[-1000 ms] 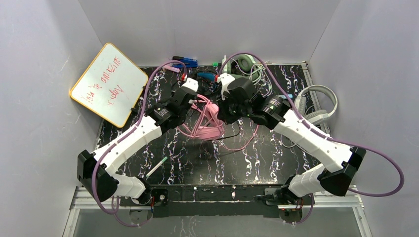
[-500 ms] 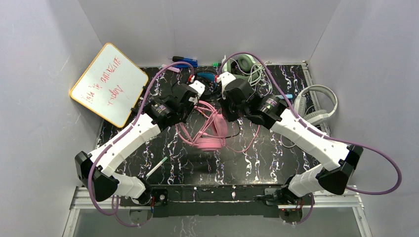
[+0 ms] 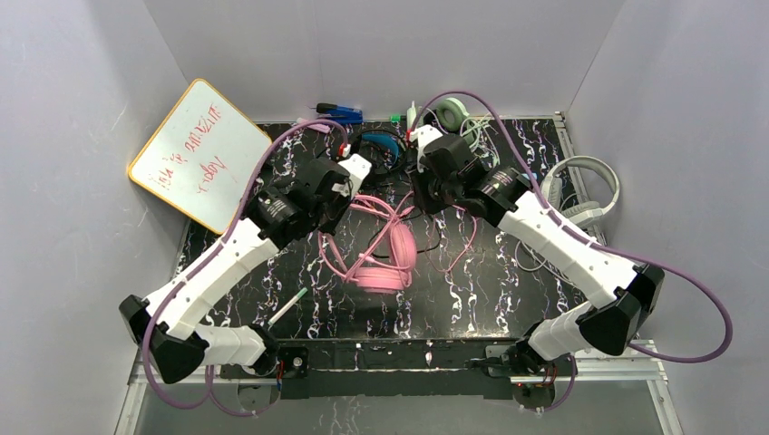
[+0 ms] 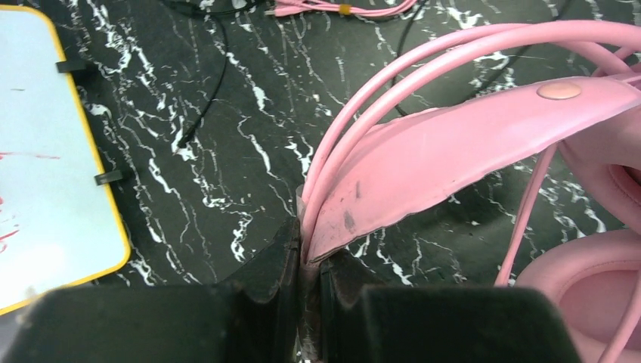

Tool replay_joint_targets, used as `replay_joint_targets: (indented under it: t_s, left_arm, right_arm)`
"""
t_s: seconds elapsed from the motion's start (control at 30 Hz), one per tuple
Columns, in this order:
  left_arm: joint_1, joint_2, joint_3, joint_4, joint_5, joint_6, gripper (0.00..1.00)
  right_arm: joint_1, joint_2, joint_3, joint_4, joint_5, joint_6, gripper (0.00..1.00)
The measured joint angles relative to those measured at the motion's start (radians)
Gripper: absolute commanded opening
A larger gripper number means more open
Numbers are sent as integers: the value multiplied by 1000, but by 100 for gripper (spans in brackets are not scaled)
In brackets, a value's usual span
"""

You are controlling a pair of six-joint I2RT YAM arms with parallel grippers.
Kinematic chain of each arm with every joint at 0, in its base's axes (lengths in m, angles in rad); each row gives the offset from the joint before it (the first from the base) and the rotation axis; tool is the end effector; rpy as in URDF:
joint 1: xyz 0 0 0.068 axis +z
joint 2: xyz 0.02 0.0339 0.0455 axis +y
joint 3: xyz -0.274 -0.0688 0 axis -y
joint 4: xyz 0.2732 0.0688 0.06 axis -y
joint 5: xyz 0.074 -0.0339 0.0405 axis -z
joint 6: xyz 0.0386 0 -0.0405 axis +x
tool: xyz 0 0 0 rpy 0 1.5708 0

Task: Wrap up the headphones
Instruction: Wrap the headphones cable around the headphones.

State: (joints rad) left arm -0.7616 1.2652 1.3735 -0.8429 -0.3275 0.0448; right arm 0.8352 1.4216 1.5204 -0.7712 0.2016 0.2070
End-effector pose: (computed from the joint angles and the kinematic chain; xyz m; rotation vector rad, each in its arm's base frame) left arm 0.2146 -0.1875 0.3899 0.7316 2.1366 -0.0025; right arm 0.2290 0.2415 0.4015 -0.5899 2.1705 0.3421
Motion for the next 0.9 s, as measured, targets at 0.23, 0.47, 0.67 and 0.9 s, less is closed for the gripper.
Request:
replay_joint_targets:
  t_s: [0.23,0.47,0.67,0.9]
  left_arm:
    - [0,-42,0,-14,98,-34,0]
    - [-1,-32,-8,-29,155,-60,0]
    - [-3,-8,-13,-23,182,-95,0]
    - [-42,31,-38,-15,200,-140,0]
  right_arm:
    - [-70,0,-51,45,-139,6,24]
    - [-81,-2,-48,65,-192,6,24]
    - [-111,1,-44,64,-228,15,24]
    - [-141,7,-64,69,-270,31,24]
